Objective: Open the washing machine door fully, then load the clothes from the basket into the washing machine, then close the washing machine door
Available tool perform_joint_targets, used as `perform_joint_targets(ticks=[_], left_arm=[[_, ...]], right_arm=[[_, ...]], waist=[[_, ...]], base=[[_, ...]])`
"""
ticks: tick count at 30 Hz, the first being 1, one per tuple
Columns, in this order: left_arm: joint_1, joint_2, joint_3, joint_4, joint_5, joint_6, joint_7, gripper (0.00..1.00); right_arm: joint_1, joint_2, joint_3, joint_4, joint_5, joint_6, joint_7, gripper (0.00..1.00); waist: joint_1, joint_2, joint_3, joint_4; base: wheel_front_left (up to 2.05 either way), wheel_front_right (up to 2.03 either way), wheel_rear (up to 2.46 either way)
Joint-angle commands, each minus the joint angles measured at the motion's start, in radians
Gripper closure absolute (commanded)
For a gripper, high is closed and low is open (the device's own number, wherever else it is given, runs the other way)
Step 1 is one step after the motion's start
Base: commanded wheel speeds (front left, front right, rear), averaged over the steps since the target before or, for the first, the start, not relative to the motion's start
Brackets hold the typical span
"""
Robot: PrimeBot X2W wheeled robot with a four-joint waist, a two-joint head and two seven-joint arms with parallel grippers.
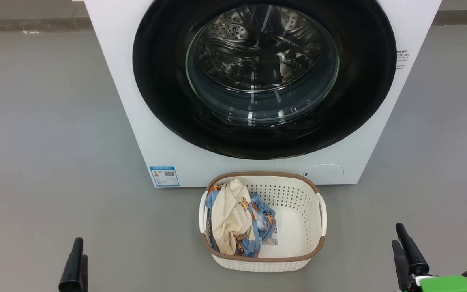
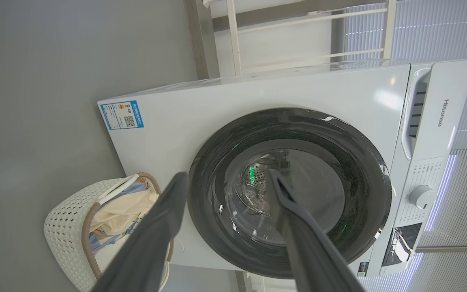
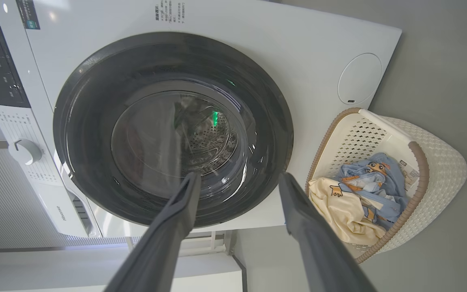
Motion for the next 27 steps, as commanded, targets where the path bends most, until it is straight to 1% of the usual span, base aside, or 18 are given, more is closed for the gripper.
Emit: perform_joint_targets(ticks=[1, 5, 6, 12, 27], left_arm=[[-0.019, 0.026, 0.006, -0.033, 0.030, -0.001, -0.012, 0.00], [-0.017, 0.028, 0.005, -0.042, 0.090, -0.001, -0.023, 0.00], [-0.016, 0.029, 0.003, -0.047, 0.124, -0.001, -0.029, 0.00], [-0.013, 0.034, -0.003, -0.060, 0.224, -0.001, -0.046, 0.00], [0.001, 0.041, -0.026, -0.089, 0.422, -0.002, -0.086, 0.00]], right_arm=[[-0.029, -0.009, 0.004, -0.030, -0.032, 0.000, -0.011, 0.00], [-0.027, -0.011, 0.015, -0.036, -0.111, 0.000, -0.023, 0.00], [-0.026, -0.013, 0.024, -0.037, -0.152, 0.000, -0.029, 0.00], [-0.024, -0.011, 0.035, -0.039, -0.249, 0.000, -0.046, 0.00], [-0.018, -0.011, 0.049, -0.060, -0.433, 0.000, -0.087, 0.00]], waist=[[-0.0001, 0.0000, 0.000, 0.001], [-0.0001, 0.0000, 0.001, 0.002], [-0.0001, 0.0000, 0.001, 0.003], [-0.0001, 0.0000, 0.002, 0.005], [-0.0001, 0.0000, 0.004, 0.010]], base=[[0.00, 0.00, 0.00], [0.00, 0.00, 0.00], [0.00, 0.00, 0.00], [0.00, 0.00, 0.00], [0.00, 0.00, 0.00]])
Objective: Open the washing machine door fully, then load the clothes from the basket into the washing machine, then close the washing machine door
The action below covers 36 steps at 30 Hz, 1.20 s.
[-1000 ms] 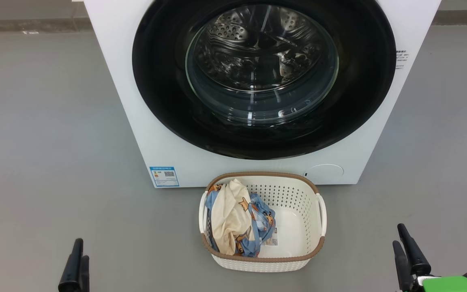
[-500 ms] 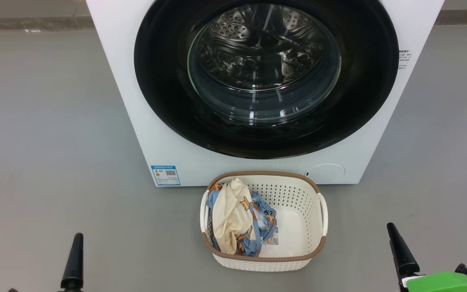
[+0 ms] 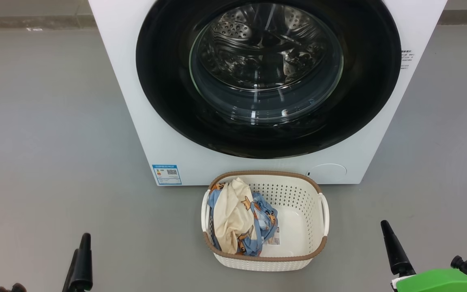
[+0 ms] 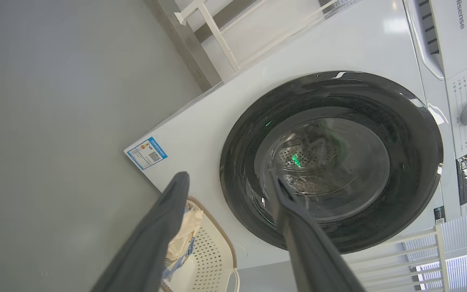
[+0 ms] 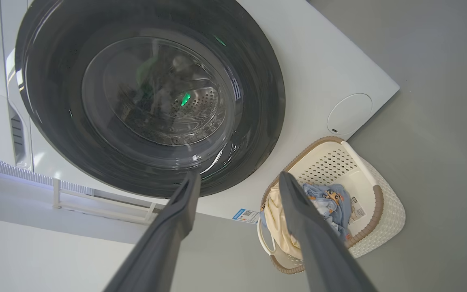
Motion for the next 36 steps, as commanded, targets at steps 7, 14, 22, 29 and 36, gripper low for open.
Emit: perform_joint_targets(ticks=[7, 14, 22, 29, 36], left_arm=[[-0.009, 0.026, 0.005, -0.048, 0.110, -0.002, -0.029, 0.00], [-0.002, 0.031, -0.005, -0.066, 0.197, -0.002, -0.049, 0.00], [0.004, 0.038, -0.017, -0.081, 0.293, -0.002, -0.072, 0.00], [0.011, 0.043, -0.022, -0.092, 0.376, -0.003, -0.092, 0.00], [0.017, 0.046, -0.027, -0.106, 0.444, -0.003, -0.109, 0.00]], right_arm=[[-0.015, -0.010, 0.008, -0.035, -0.106, 0.000, -0.030, 0.00], [-0.010, -0.010, 0.011, -0.043, -0.188, -0.001, -0.050, 0.00], [-0.003, -0.010, 0.013, -0.052, -0.281, -0.001, -0.074, 0.00], [0.002, -0.009, 0.014, -0.057, -0.360, -0.001, -0.094, 0.00], [0.006, -0.009, 0.013, -0.060, -0.430, -0.001, -0.112, 0.00]], waist=[[-0.0001, 0.0000, -0.001, 0.001], [-0.0001, 0.0000, -0.001, 0.000], [-0.0001, 0.0000, 0.001, 0.002], [-0.0001, 0.0000, 0.000, 0.004], [-0.0001, 0.0000, -0.002, 0.005]], base=[[0.00, 0.00, 0.00], [0.00, 0.00, 0.00], [0.00, 0.00, 0.00], [0.00, 0.00, 0.00], [0.00, 0.00, 0.00]])
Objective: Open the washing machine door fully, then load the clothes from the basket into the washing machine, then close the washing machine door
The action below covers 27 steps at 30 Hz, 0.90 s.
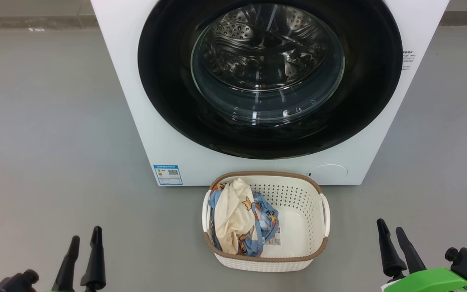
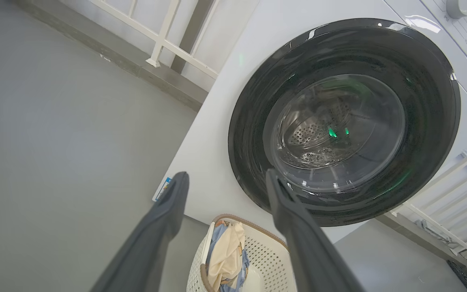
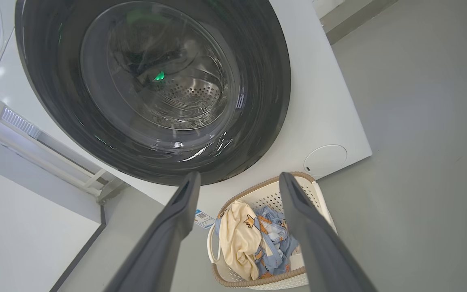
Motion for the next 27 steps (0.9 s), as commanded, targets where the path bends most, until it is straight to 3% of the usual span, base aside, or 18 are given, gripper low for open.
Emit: perform_joint_targets(ticks=[1, 27], left_arm=[[-0.005, 0.020, 0.017, -0.034, 0.029, -0.003, -0.013, 0.00], [0.014, 0.042, -0.003, -0.082, 0.323, -0.004, -0.087, 0.00]], right_arm=[[0.000, -0.010, 0.014, -0.030, -0.032, -0.001, -0.014, 0.00], [0.029, -0.009, -0.011, -0.064, -0.312, -0.001, -0.090, 0.00]], waist=[[0.0000, 0.0000, 0.000, 0.000], [0.0000, 0.0000, 0.005, 0.000]], base=[[0.00, 0.00, 0.00], [0.00, 0.00, 0.00]])
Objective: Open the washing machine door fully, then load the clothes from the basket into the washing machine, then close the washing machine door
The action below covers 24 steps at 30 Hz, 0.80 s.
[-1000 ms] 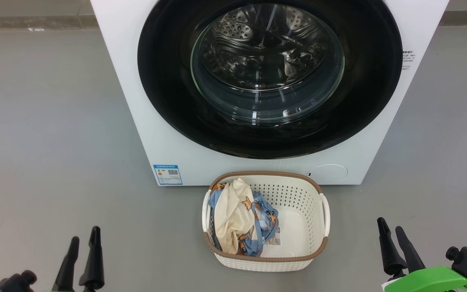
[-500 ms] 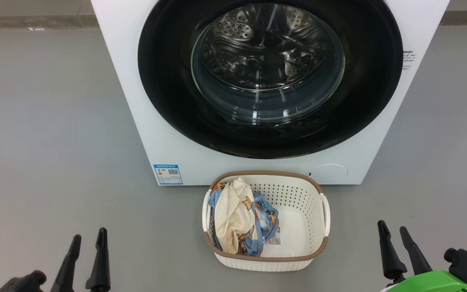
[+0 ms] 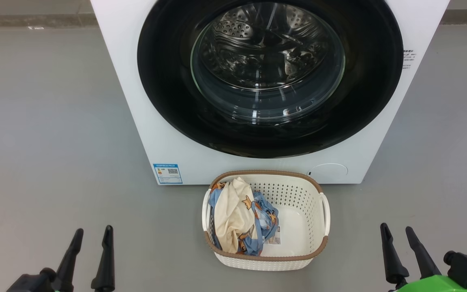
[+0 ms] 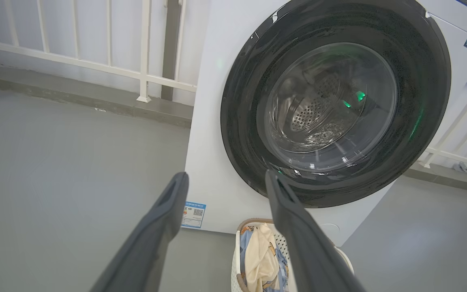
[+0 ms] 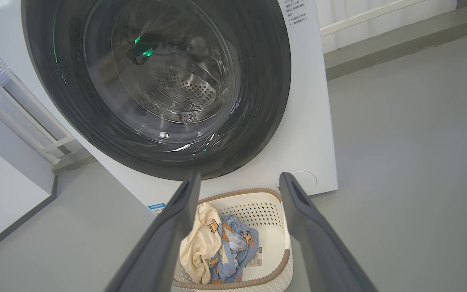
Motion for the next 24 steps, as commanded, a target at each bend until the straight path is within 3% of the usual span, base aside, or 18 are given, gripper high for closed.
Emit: perform_joint_targets(ticks=[1, 20, 24], left_arm=[[-0.007, 0.027, 0.023, -0.033, 0.035, -0.003, -0.015, 0.00], [0.005, 0.053, -0.003, -0.061, 0.237, -0.003, -0.069, 0.00], [0.001, 0.055, -0.004, -0.056, 0.234, -0.003, -0.070, 0.00]], right_arm=[[0.002, -0.009, 0.019, -0.029, -0.031, -0.001, -0.017, 0.00], [0.014, -0.009, 0.017, -0.046, -0.233, -0.001, -0.072, 0.00], [0.012, -0.009, 0.018, -0.047, -0.229, -0.001, -0.073, 0.00]], waist=[[0.0000, 0.0000, 0.000, 0.000], [0.0000, 0.0000, 0.008, -0.007], [0.0000, 0.0000, 0.011, -0.008]], base=[[0.00, 0.00, 0.00], [0.00, 0.00, 0.00], [0.00, 0.00, 0.00]])
